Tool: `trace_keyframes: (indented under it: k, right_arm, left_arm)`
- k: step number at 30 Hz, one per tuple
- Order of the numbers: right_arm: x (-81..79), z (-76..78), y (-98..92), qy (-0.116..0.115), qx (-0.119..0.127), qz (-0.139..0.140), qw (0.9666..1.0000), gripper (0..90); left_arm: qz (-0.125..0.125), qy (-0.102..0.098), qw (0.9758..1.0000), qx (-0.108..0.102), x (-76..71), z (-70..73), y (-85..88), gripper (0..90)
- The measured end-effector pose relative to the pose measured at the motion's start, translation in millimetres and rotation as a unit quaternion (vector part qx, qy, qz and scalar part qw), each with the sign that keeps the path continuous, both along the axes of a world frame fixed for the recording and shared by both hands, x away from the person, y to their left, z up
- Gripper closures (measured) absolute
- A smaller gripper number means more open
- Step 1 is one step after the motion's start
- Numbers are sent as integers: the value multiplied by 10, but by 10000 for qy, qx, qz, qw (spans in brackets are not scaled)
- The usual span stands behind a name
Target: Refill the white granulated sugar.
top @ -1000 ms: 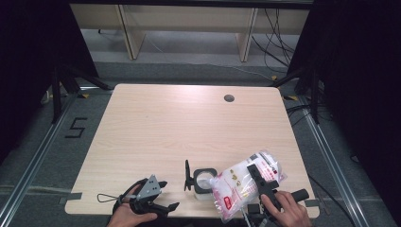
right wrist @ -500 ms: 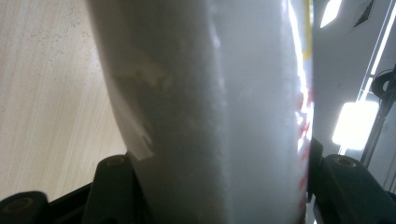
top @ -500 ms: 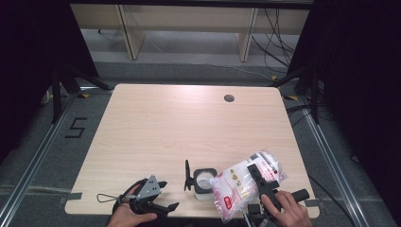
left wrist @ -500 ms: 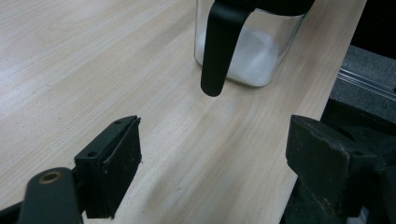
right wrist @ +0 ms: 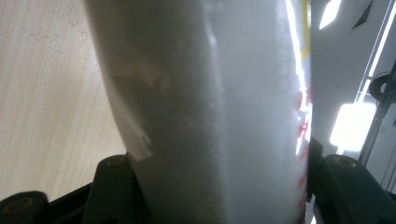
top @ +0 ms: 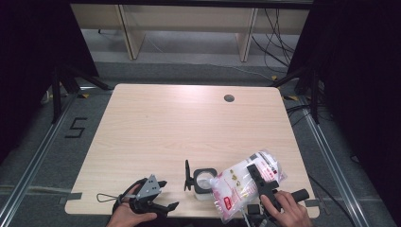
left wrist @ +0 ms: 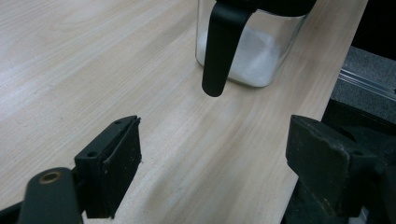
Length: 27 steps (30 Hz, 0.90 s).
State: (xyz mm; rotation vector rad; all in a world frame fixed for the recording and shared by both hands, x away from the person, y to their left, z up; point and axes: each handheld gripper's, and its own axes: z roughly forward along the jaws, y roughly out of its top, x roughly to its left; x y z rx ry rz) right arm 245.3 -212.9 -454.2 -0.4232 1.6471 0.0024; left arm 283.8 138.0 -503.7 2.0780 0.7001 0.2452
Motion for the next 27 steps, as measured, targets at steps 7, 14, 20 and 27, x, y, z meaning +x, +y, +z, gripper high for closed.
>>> trace_keyframes:
  k: [7, 14, 20, 27]
  right_arm:
    - [6, 27, 2, -49, -160, 76, 9998, 453]
    - [1, 19, -3, -31, -84, 43, 10000, 454]
    - [1, 14, -6, 14, -25, -6, 10000, 456]
    - [16, 9, -21, 39, 49, 16, 10000, 460]
  left_arm:
    - [7, -16, 10000, 47, -2, -2, 7, 177]
    - [13, -3, 10000, 16, -6, -3, 2, 177]
    - [7, -18, 10000, 55, -3, 1, 7, 177]
    - [-28, -21, 10000, 43, 8, 7, 11, 177]
